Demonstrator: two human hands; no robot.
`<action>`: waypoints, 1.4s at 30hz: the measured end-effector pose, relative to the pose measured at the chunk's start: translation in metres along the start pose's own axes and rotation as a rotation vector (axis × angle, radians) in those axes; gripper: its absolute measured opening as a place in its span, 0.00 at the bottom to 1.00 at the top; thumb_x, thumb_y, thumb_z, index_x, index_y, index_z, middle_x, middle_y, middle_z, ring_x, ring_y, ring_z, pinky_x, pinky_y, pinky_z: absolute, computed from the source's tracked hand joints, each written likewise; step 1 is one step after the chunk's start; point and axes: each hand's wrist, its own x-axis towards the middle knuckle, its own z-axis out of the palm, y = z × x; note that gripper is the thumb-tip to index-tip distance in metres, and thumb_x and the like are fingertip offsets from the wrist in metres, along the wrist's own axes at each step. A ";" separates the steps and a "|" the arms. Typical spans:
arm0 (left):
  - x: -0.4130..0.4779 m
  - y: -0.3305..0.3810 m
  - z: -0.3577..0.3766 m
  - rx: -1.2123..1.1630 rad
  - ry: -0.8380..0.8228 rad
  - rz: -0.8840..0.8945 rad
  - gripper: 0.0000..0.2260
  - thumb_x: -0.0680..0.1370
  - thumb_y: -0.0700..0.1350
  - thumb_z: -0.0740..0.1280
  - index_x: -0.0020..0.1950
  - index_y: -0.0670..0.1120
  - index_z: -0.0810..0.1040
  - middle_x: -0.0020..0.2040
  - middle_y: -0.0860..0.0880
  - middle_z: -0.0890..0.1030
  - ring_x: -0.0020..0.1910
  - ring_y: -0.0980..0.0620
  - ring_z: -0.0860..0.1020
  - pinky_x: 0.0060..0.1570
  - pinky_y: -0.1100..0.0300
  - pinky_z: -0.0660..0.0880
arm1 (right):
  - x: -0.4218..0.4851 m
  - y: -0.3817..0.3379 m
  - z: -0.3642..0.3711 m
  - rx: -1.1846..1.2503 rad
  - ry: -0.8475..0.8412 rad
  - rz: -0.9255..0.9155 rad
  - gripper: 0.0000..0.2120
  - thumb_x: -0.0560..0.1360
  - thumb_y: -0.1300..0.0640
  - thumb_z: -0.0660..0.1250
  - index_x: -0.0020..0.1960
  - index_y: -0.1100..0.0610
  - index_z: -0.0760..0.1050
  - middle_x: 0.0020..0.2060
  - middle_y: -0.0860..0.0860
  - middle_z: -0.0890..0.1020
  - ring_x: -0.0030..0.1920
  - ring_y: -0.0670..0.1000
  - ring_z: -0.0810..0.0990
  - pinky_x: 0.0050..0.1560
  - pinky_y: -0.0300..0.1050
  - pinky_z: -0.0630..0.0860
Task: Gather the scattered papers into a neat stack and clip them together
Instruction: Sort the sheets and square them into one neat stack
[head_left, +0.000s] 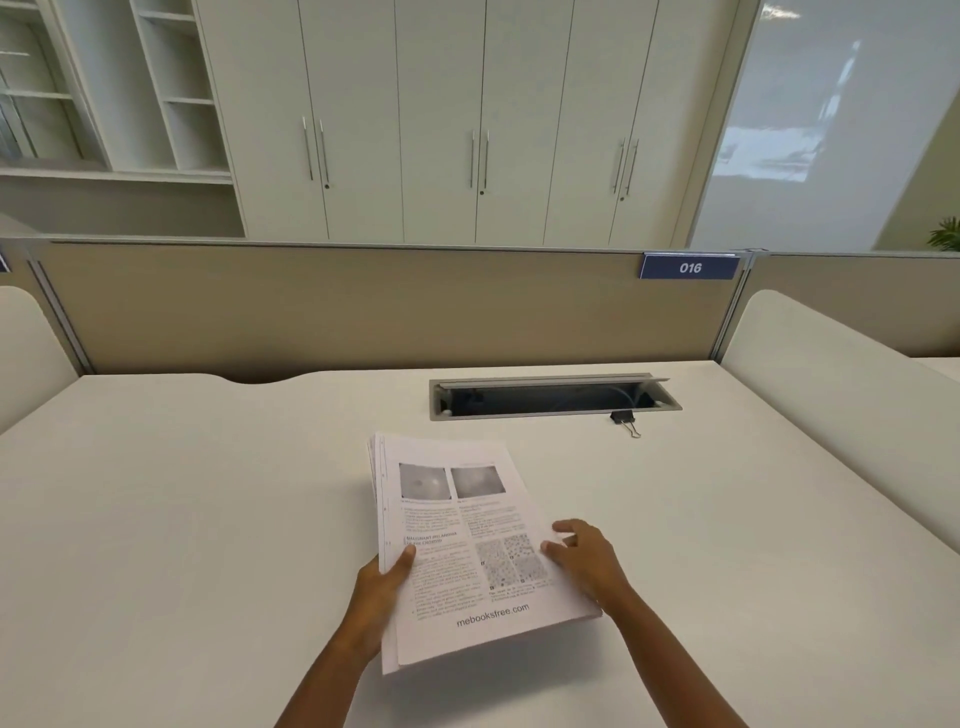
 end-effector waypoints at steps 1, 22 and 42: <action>-0.001 -0.004 0.001 0.009 0.009 -0.025 0.15 0.79 0.45 0.59 0.62 0.37 0.74 0.56 0.38 0.80 0.50 0.41 0.80 0.52 0.51 0.76 | -0.001 0.003 0.002 -0.029 -0.012 0.024 0.19 0.73 0.57 0.67 0.63 0.59 0.70 0.60 0.57 0.77 0.58 0.54 0.76 0.55 0.41 0.70; -0.002 -0.005 0.007 0.120 0.080 -0.069 0.11 0.76 0.41 0.65 0.57 0.39 0.76 0.52 0.39 0.82 0.48 0.41 0.80 0.48 0.52 0.77 | -0.015 0.019 0.010 0.010 -0.100 0.107 0.20 0.68 0.56 0.73 0.56 0.58 0.70 0.52 0.52 0.79 0.49 0.53 0.79 0.46 0.42 0.75; 0.008 -0.006 0.007 -0.033 0.157 -0.036 0.12 0.77 0.33 0.61 0.60 0.38 0.73 0.54 0.39 0.79 0.47 0.41 0.78 0.49 0.52 0.76 | -0.069 -0.097 -0.016 -0.501 0.570 -0.813 0.06 0.63 0.71 0.71 0.36 0.62 0.79 0.35 0.58 0.79 0.27 0.56 0.77 0.23 0.40 0.71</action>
